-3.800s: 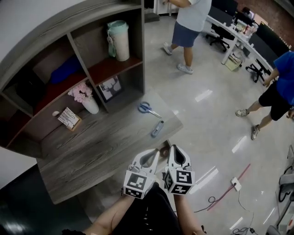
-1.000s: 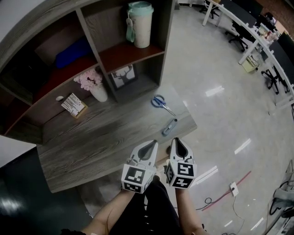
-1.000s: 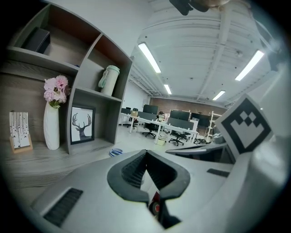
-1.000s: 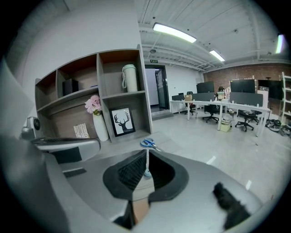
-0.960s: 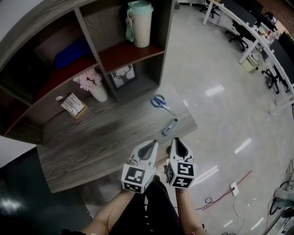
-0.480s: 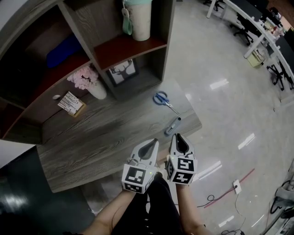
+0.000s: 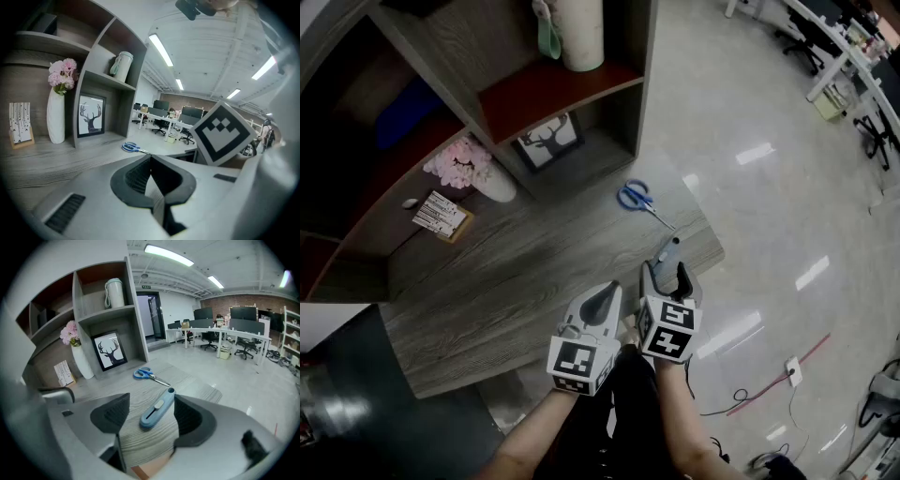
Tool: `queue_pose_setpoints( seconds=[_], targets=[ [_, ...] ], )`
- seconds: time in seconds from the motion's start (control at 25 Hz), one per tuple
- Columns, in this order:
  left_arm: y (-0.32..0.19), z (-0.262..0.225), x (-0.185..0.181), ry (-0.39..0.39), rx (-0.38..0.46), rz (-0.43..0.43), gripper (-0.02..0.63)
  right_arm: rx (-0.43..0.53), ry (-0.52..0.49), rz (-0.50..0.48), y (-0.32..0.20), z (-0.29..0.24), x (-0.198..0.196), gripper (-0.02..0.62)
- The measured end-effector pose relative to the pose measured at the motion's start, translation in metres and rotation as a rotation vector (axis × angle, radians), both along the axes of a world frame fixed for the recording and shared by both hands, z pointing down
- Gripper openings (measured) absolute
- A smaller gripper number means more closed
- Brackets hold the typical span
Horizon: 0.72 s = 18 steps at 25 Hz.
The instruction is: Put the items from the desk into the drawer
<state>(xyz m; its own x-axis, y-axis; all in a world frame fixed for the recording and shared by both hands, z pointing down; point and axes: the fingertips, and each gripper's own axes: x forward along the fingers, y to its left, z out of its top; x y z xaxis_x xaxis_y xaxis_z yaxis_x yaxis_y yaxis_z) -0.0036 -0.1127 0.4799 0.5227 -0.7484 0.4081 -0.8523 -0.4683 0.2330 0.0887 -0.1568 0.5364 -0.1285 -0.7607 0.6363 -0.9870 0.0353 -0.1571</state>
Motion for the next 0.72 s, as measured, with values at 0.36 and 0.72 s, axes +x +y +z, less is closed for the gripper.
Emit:
queue_pose_setpoints(
  seconds=[0.36,0.72],
  targets=[
    [-0.012,0.012,-0.006,0.002,-0.025,-0.006,0.009,-0.083,-0.014,0.079,-0.026,0.025,0.010,0.319],
    [-0.012,0.020,-0.012,0.001,-0.056,-0.022,0.009,-0.167,-0.023,0.109,-0.027,0.047,0.013,0.319]
  ],
)
